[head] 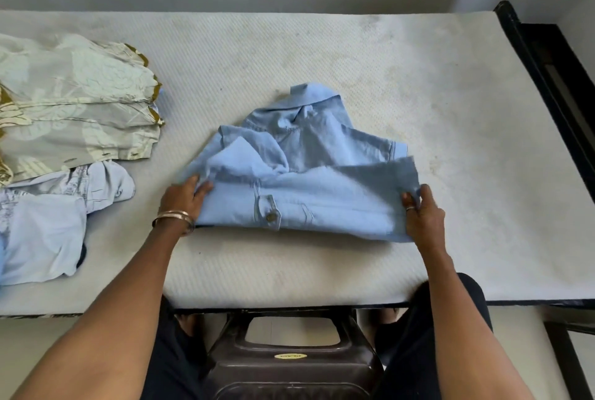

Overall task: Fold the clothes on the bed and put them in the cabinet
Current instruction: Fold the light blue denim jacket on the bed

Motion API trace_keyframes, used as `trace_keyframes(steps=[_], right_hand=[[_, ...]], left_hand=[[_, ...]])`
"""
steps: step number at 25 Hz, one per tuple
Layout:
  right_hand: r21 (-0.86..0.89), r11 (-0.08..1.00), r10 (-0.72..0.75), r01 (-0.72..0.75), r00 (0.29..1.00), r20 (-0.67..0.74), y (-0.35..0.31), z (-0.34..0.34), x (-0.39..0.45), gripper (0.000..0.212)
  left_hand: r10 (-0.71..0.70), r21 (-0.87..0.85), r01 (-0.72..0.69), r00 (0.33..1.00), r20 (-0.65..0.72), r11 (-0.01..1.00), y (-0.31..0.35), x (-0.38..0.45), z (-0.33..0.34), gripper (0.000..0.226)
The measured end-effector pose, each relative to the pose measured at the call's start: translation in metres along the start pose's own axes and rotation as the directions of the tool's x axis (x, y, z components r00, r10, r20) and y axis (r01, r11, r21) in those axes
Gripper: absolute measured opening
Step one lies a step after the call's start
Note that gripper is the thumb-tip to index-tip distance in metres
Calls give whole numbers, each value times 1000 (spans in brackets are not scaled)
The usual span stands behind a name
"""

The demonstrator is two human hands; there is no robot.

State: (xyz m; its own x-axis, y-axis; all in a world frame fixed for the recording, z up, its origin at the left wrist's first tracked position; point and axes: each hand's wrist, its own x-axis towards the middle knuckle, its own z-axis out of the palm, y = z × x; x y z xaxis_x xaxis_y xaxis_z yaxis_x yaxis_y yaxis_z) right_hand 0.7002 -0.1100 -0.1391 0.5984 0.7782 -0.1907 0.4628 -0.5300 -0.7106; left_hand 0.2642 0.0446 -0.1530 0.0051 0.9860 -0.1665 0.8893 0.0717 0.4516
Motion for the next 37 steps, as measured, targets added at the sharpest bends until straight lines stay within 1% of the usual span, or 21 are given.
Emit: trace_keyframes(steps=[2,4,7,10,13,14,16,18,19,20,22,24,25,26,27,28,29,30,32,35,37], right_hand=[[-261,945,240,-198,960,143,19,4,-10,33],[-398,856,421,-328,890,172,24,4,-21,41],[-457,818,457,-349,877,150,22,-4,-20,33],[-466,794,491,-390,864,114,28,-7,-22,30],[-497,757,546,-425,829,123,28,-11,-22,25],[-503,752,564,-426,811,156,26,-13,-20,22],[-421,786,571,-453,793,212,26,-20,-17,17],[-208,817,576,-538,774,261,33,-27,-17,17],[-145,810,584,-568,758,292,37,-30,-22,23],[-161,799,597,-579,735,321,37,-31,-28,33],[-386,769,627,-509,716,307,36,-26,-44,47],[-639,672,555,-375,826,100,25,-14,-58,54],[-694,643,453,-324,892,3,13,-4,-63,55],[-686,681,313,-256,949,-44,-1,7,-65,54],[-612,777,165,-149,986,-31,-15,22,-63,52],[-478,878,42,-18,998,40,-31,37,-59,47],[-323,942,-50,90,990,129,-49,53,-55,38],[-193,972,-92,135,972,215,-67,72,-51,30],[-46,992,-93,114,943,321,-105,112,-37,28],[-32,999,-21,36,922,387,-148,170,-11,42],[-168,986,73,4,892,447,-165,202,4,54]], left_hand=[[-70,86,53,975,211,995,-24,-28,23,39],[-113,128,78,950,290,989,-40,-57,38,40],[-117,134,85,960,253,987,-37,-69,37,45],[-7,33,0,979,201,999,-23,-69,27,46],[-42,-73,63,963,265,995,-27,-78,24,37],[-100,-178,157,951,294,971,-29,-82,23,32],[-205,-455,334,929,308,826,-30,-85,19,21],[-207,-589,348,933,294,730,-21,-81,16,8],[-177,-596,334,935,308,730,-15,-80,14,6],[-152,-572,325,932,330,753,-11,-80,14,9],[-154,-358,283,924,349,890,-9,-80,21,21],[-211,-127,261,926,314,957,-13,-86,29,28],[-232,-107,274,925,299,956,-13,-89,32,31],[-243,-119,286,927,284,951,-12,-92,33,35],[-241,-123,281,934,265,952,-9,-95,33,38],[-233,-121,268,941,244,956,-7,-96,32,40],[-220,-117,249,950,220,961,-5,-97,32,39],[-217,-124,244,956,196,962,-6,-98,31,39],[-228,-147,255,958,176,956,-8,-98,27,37],[-209,-128,243,950,232,962,-9,-96,28,33],[-192,-90,227,936,293,970,-13,-88,31,31]])
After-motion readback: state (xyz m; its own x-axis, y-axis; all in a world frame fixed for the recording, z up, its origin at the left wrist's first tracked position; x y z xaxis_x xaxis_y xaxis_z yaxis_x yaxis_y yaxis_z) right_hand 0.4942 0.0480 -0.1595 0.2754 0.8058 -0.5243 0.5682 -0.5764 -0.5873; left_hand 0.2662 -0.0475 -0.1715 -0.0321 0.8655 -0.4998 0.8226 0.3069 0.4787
